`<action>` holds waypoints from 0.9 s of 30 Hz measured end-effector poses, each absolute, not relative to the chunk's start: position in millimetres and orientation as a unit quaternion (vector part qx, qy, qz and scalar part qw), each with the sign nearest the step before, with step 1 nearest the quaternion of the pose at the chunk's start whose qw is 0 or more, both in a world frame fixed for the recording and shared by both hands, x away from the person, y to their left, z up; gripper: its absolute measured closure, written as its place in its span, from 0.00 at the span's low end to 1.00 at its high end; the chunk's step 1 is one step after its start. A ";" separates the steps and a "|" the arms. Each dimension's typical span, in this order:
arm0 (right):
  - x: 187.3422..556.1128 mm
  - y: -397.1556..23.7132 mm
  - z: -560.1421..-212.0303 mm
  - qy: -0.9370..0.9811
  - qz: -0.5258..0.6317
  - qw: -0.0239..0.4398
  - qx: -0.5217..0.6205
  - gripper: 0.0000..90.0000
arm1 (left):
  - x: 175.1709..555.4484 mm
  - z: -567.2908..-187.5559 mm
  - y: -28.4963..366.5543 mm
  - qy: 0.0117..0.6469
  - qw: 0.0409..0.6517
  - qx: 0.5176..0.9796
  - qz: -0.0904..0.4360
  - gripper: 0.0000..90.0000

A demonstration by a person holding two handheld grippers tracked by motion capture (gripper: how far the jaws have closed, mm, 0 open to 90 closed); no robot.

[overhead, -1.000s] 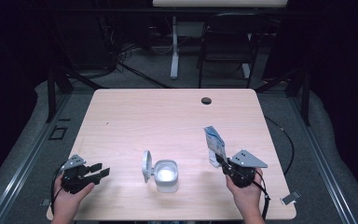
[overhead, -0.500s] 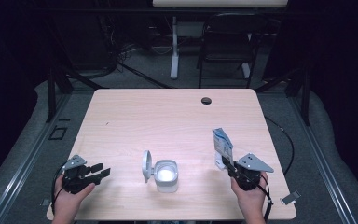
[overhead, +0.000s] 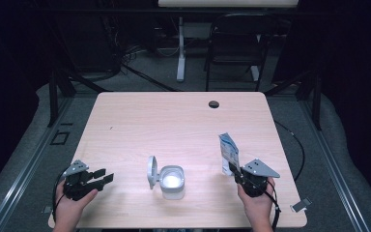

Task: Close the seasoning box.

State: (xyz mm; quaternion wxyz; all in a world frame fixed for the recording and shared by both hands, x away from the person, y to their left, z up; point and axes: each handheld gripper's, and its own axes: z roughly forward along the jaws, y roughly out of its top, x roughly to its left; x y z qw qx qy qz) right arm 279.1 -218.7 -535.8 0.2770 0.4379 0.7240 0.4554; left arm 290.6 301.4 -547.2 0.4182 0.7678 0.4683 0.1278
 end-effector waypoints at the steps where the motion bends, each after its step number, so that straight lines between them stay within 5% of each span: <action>1: 279.4 -218.8 -536.4 0.725 0.453 0.276 0.440 1.00 | 290.6 -547.4 301.2 0.468 0.418 0.768 0.128 0.61; 27: 295.2 -225.0 -557.9 0.738 0.428 0.261 0.452 0.96 | 291.9 -551.5 300.2 0.468 0.410 0.772 0.124 0.61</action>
